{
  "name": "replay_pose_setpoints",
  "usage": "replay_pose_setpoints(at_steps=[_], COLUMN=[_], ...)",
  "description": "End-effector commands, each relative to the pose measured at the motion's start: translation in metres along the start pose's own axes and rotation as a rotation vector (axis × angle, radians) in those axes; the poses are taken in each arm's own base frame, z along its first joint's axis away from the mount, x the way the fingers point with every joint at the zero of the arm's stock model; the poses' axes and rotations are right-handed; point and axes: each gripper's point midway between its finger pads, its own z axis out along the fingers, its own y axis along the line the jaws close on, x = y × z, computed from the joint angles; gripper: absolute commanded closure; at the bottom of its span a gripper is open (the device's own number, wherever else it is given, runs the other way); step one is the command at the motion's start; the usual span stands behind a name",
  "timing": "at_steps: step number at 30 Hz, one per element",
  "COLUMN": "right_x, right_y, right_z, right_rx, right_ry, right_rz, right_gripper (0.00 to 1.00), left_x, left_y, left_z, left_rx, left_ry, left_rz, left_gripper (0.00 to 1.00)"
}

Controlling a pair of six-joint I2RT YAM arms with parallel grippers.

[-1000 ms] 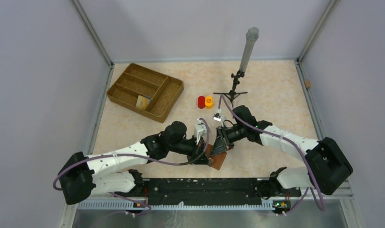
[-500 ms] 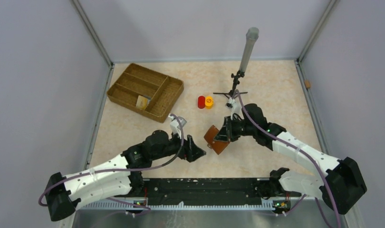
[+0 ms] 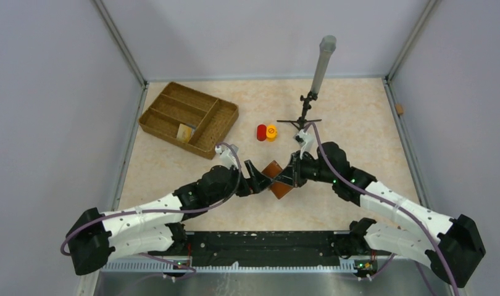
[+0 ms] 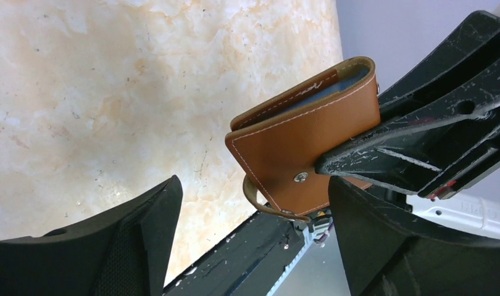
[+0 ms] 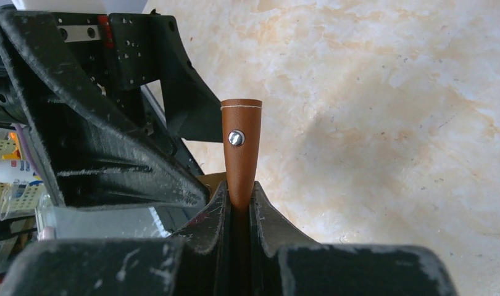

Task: Put the credit cards into the card holder
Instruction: Open the card holder at the center of the board.

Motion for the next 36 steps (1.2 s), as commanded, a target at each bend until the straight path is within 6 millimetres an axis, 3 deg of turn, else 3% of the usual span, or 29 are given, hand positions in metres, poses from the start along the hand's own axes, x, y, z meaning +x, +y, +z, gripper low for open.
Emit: replay_pose_setpoints(at_steps=[1,4,8,11,18,20,21,25,27,29,32,34,36], right_x=[-0.019,-0.022,-0.022,-0.024,-0.023,-0.023,-0.022,-0.015,-0.004,0.005,0.015,0.022,0.028], right_y=[0.014,0.012,0.013,0.016,0.016,0.016,0.015,-0.006,-0.028,-0.048,-0.065,-0.070,-0.071], right_z=[-0.005,-0.006,-0.006,-0.005,-0.005,-0.005,-0.005,-0.002,-0.002,-0.002,-0.001,0.002,0.005], right_rx=[-0.041,-0.026,-0.028,-0.048,-0.046,-0.046,-0.042,0.052,0.153,0.248,0.324,0.331,0.323], right_ry=[-0.089,-0.104,-0.112,-0.120,-0.119,-0.120,-0.120,-0.112,-0.085,-0.067,-0.038,-0.012,0.007], right_rz=[-0.037,-0.028,-0.015,-0.008,-0.001,0.000,0.003,0.024,0.051,0.074,0.079,0.072,0.072], right_gripper=[1.00,1.00,1.00,1.00,1.00,1.00,1.00,1.00,1.00,0.83,0.41,0.31,0.29], left_x=[-0.012,-0.010,-0.005,0.000,0.009,0.011,0.012,0.011,0.009,0.009,0.015,0.021,0.028], left_y=[-0.016,-0.015,-0.014,-0.011,-0.013,-0.013,-0.013,-0.011,-0.011,-0.009,-0.010,-0.011,-0.012], left_z=[0.003,0.002,0.001,0.002,0.003,0.003,0.004,0.001,-0.003,-0.008,-0.013,-0.014,-0.014], left_rx=[0.067,0.068,0.078,0.073,0.093,0.097,0.097,0.102,0.107,0.111,0.132,0.143,0.147], left_ry=[-0.051,-0.041,-0.021,0.001,0.051,0.058,0.063,0.060,0.054,0.061,0.119,0.181,0.241], left_rz=[-0.069,-0.071,-0.074,-0.085,-0.090,-0.093,-0.094,-0.089,-0.076,-0.056,-0.017,0.013,0.043], left_gripper=[0.18,0.37,0.49,0.55,0.58,0.66,0.75,0.98,1.00,1.00,1.00,1.00,1.00])
